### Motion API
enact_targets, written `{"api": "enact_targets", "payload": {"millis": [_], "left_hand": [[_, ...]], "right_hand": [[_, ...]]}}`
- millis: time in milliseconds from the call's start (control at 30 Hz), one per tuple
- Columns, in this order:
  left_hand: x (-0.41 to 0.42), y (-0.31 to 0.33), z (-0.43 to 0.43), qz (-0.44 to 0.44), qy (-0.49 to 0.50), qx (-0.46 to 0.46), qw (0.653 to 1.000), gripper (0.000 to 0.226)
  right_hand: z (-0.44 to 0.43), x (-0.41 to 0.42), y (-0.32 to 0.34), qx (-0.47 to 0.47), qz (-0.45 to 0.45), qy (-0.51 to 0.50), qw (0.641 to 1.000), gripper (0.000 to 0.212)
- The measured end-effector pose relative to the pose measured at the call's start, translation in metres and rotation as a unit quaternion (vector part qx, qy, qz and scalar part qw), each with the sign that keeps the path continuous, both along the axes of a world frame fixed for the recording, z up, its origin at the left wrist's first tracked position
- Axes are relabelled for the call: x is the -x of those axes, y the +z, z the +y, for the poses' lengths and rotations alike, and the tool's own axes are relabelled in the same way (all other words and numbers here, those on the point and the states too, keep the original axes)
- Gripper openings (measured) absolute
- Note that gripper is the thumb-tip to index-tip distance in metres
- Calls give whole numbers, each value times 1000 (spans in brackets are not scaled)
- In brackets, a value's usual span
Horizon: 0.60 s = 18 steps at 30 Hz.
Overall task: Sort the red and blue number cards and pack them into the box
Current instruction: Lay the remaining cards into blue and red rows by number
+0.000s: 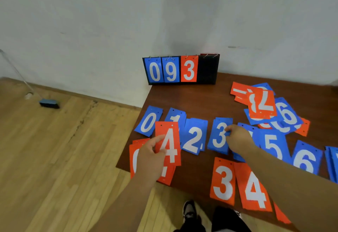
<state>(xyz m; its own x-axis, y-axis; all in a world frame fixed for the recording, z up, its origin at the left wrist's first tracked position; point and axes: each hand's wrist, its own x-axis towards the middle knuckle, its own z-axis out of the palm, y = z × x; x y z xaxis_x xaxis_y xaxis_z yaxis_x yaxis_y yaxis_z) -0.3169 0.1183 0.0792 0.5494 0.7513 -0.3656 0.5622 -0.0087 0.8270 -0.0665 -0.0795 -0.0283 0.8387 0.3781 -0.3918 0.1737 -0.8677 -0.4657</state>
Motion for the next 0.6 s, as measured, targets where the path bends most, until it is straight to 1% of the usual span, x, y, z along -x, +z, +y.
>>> {"api": "enact_targets", "payload": {"millis": [67, 133, 200, 267, 300, 367, 433, 500, 533, 600], "left_hand": [[2, -4, 0, 18, -3, -3, 1000, 44], [0, -4, 0, 28, -4, -5, 1000, 42], [-4, -2, 1, 40, -11, -8, 999, 39], [-9, 2, 1, 46, -25, -5, 999, 37], [-12, 4, 1, 44, -33, -4, 998, 36], [-18, 7, 1, 41, -51, -3, 998, 36], [-24, 8, -2, 28, -68, -1, 997, 36], [-31, 8, -8, 5, -86, 13, 996, 38], [-35, 8, -13, -8, -98, 24, 995, 39], [-45, 8, -25, -41, -132, 43, 989, 41]], "right_hand": [[2, 0, -17, 50, -2, 23, 998, 36], [1, 2, -25, 95, -32, 40, 994, 35], [1, 5, -21, 112, -62, 37, 991, 37], [2, 8, -8, 103, -55, 24, 993, 39], [4, 11, 3, 67, -38, 3, 997, 35], [10, 19, 29, -55, 9, -30, 998, 19], [16, 32, 60, -152, 94, -21, 984, 7], [18, 47, 90, -191, 171, 25, 966, 9], [17, 52, 101, -202, 193, 39, 959, 12], [10, 57, 111, -220, 202, 38, 954, 16]]}}
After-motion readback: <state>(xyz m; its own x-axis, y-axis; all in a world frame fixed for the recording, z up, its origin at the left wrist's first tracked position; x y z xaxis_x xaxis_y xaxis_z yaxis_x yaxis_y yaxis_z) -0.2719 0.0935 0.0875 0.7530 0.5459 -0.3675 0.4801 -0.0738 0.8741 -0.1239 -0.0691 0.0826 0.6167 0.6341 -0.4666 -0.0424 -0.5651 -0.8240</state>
